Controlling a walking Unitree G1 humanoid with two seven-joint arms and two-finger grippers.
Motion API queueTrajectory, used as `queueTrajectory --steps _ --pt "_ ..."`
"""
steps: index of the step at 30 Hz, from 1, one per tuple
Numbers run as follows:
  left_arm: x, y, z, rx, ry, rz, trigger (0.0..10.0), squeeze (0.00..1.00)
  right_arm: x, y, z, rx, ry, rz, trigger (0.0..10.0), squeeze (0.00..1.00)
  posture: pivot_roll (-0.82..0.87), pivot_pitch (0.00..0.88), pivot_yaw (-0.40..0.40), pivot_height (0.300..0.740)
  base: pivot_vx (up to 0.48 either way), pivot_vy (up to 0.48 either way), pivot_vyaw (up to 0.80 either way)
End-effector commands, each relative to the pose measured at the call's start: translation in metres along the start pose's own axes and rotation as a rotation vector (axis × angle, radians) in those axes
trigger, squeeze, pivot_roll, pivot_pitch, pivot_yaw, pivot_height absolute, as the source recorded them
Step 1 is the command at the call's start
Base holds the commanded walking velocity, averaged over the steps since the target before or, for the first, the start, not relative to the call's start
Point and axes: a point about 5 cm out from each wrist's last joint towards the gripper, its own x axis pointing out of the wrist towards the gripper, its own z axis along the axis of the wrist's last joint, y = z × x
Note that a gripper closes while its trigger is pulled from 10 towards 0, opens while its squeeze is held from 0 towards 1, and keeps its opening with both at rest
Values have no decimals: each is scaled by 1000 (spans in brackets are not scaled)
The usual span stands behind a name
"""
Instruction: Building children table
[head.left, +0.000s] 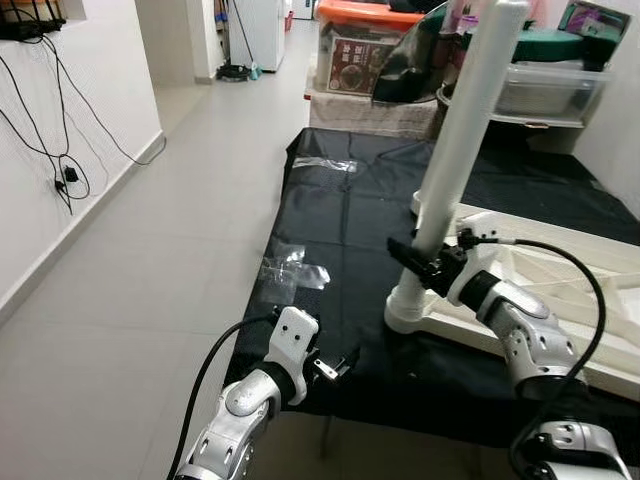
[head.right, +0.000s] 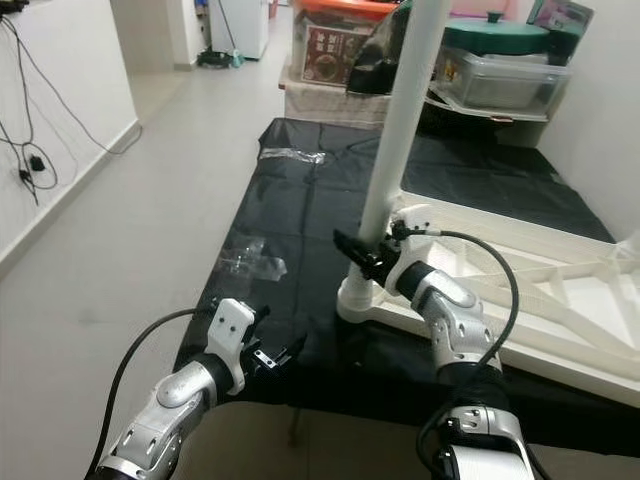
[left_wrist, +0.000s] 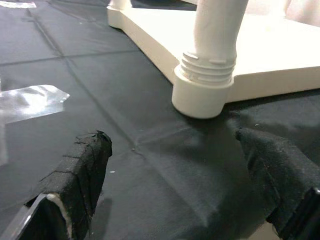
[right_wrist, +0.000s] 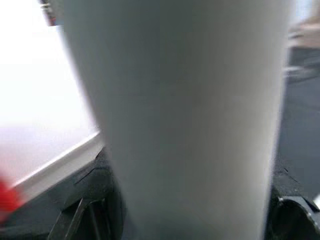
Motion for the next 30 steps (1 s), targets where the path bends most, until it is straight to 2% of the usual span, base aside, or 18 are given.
queueTrajectory --steps 1,2,8,9,10,15,16,17,19,20,21,22,23,24,25,27,29,30 --pt "3 -4 -1 4 4 -15 10000 0 13 16 -3 39 24 189 10000 0 138 0 -120 740 0 0 0" --pt "3 -4 -2 3 5 -17 10000 0 15 19 0 57 27 274 10000 0 138 0 -120 740 0 0 0" --pt "3 -4 -3 -3 8 -18 10000 0 19 37 -5 52 86 482 10000 0 141 0 -118 740 0 0 0" --pt "3 -4 -3 -2 8 -20 10000 0 20 41 -11 33 121 511 5569 0 139 0 -115 740 0 0 0" --pt "3 -4 -3 -1 8 -22 10000 0 20 44 -15 32 141 524 0 0 136 0 -112 740 0 0 0" --pt "4 -4 -4 3 9 -25 10000 0 22 41 -26 -2 169 453 0 0 138 0 -112 740 0 0 0" --pt "4 -3 -4 4 8 -24 10000 0 24 35 -28 -33 151 338 0 0 137 0 -110 740 0 0 0" --pt "4 -3 -4 4 8 -24 10000 0 24 35 -28 -33 151 338 0 0 137 0 -110 740 0 0 0" --pt "4 -3 -4 1 6 -23 10000 0 26 17 -26 -44 81 35 0 0 131 0 -104 740 0 0 0" --pt "4 -3 -4 1 6 -23 10000 0 26 17 -26 -44 81 35 0 0 131 0 -104 740 0 0 0" --pt "5 -3 -3 -2 2 -21 10000 0 24 8 -24 -30 52 -110 0 0 131 0 -104 740 0 0 0" --pt "5 -3 -3 -2 2 -21 10000 0 24 8 -24 -30 52 -110 0 0 131 0 -104 740 0 0 0" --pt "6 -2 -2 -4 -2 -20 10000 0 20 -2 -22 0 28 -285 0 0 127 0 -100 740 0 0 0" --pt "6 -2 -2 -4 -2 -20 10000 0 20 -2 -22 0 28 -285 0 0 127 0 -100 740 0 0 0" --pt "6 -3 -2 2 -4 -28 10000 0 10 -13 -22 21 2 -539 0 0 111 0 -89 740 0 0 0" --pt "6 -3 -2 2 -4 -28 10000 0 10 -13 -22 21 2 -539 0 0 111 0 -89 740 0 0 0" --pt "7 -4 -2 9 -6 -37 10000 0 -15 -19 -23 29 -41 -972 0 0 108 0 -85 740 0 0 0" --pt "7 -4 -2 9 -6 -37 10000 0 -15 -19 -23 29 -41 -972 0 0 108 0 -85 740 0 0 0"
